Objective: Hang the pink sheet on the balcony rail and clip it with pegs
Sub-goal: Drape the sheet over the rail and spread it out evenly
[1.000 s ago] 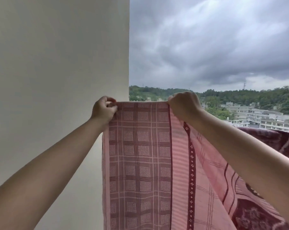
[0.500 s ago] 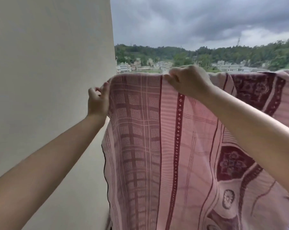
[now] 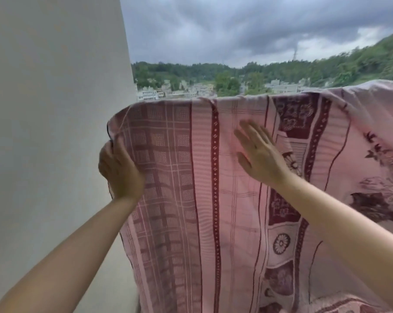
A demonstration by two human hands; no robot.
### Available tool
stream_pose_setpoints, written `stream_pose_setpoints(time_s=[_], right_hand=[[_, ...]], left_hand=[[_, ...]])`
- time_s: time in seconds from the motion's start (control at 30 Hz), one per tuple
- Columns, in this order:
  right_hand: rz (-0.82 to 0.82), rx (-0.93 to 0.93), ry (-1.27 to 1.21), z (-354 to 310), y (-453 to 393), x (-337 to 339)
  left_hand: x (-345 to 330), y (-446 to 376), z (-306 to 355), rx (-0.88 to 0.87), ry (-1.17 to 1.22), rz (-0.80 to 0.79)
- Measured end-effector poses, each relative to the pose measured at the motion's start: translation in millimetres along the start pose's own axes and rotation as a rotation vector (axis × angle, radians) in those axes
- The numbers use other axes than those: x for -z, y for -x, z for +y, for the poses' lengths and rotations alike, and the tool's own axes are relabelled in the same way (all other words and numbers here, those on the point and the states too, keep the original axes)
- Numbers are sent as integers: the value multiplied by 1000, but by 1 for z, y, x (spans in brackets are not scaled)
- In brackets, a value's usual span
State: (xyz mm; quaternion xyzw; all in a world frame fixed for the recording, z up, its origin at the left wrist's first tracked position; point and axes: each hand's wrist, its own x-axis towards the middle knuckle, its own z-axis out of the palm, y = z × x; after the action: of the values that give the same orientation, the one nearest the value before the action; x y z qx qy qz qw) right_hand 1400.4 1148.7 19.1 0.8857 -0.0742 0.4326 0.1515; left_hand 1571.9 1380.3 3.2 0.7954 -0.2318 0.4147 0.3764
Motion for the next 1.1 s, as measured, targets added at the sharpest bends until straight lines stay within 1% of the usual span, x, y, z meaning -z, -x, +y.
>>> stream_pose_setpoints(time_s=[0.03,0.07,0.13,0.23,0.27,0.4,0.5,0.57,0.63,0.73,0.8,0.93,1.0,1.1], right_hand=[[-33,-21,12,10,15,1],[-76,-45,26,21,30,3],[-169,-117,21,45,59,8],[-280,-281,-32,86,103,30],[-304,-325,-36,99,117,40],[-315,-510,-8,164,184,97],[-293,-606,41,212,232,141],[-287,-705,94,247,265,174],[-305,-790,136,278,292,199],[-362,-882,188,328,336,233],[-396,-933,208,362,360,248],[-392,-1033,245,435,409,269],[-409,-1087,275,478,431,277],[-422,-1146,346,557,454,287]], left_hand=[[-3,11,6,-135,-30,5],[-5,22,18,-207,-15,-45],[-8,40,53,-257,70,-196],[-29,70,118,-509,75,-407],[-36,78,141,-550,61,-457],[-55,125,258,-656,86,-624],[-68,160,338,-731,95,-667],[-74,183,393,-748,124,-686],[-83,204,438,-731,163,-735],[-107,237,508,-791,187,-777],[-123,254,552,-832,203,-785],[-168,291,640,-894,278,-809],[-195,306,689,-943,324,-813],[-236,318,769,-1035,322,-841]])
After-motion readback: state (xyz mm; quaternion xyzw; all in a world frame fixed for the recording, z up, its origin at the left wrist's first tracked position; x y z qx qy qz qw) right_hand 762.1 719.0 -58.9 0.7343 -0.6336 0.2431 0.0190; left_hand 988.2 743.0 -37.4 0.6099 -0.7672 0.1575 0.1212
